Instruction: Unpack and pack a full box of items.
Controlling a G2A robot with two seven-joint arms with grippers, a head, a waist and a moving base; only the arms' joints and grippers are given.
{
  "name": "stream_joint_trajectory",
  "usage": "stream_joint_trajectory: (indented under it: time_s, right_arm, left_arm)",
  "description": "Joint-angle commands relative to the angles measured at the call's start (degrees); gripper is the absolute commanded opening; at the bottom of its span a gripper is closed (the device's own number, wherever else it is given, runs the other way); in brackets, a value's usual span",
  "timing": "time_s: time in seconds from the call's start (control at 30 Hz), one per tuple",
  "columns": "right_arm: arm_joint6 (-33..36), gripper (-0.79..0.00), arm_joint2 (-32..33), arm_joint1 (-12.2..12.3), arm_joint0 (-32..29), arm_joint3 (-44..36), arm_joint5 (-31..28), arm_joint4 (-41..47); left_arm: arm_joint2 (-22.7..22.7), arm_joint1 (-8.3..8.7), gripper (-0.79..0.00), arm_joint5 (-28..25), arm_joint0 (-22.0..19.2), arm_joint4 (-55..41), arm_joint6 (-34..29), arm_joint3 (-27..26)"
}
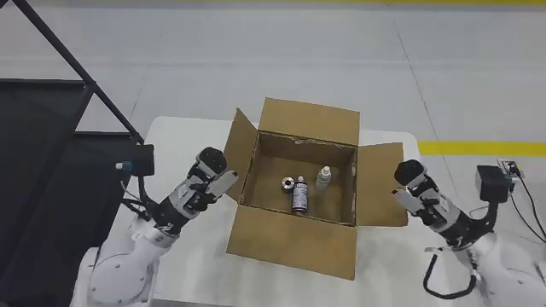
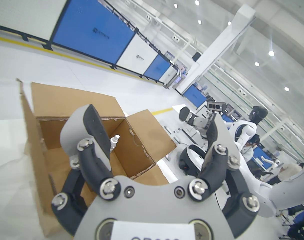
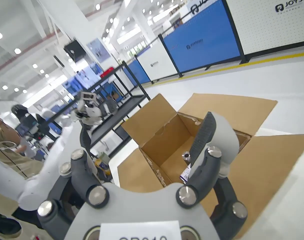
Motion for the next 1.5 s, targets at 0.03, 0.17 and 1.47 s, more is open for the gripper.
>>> stream_joint_trajectory:
  time_s: [0.03, 0.17, 1.47]
  right_arm:
    - [-2.0, 0.000, -7.1, -0.5, 3.4, 1.2, 3.4, -12.4]
    - [-7.3, 0.000, -15.9, -1.5, 8.0, 4.9, 9.8, -28.7]
    - [24.1, 0.000, -41.0, -8.2, 36.9, 29.1, 36.6, -48.1]
  left_arm:
    - [-5.1, 0.41, 0.000, -1.8, 5.4, -3.0, 1.7, -1.1]
    - [-8.8, 0.85, 0.000, -3.5, 9.0, -6.2, 2.8, 0.3]
    - [-10.2, 2.79, 0.000, -7.9, 8.3, -14.7, -5.2, 7.7]
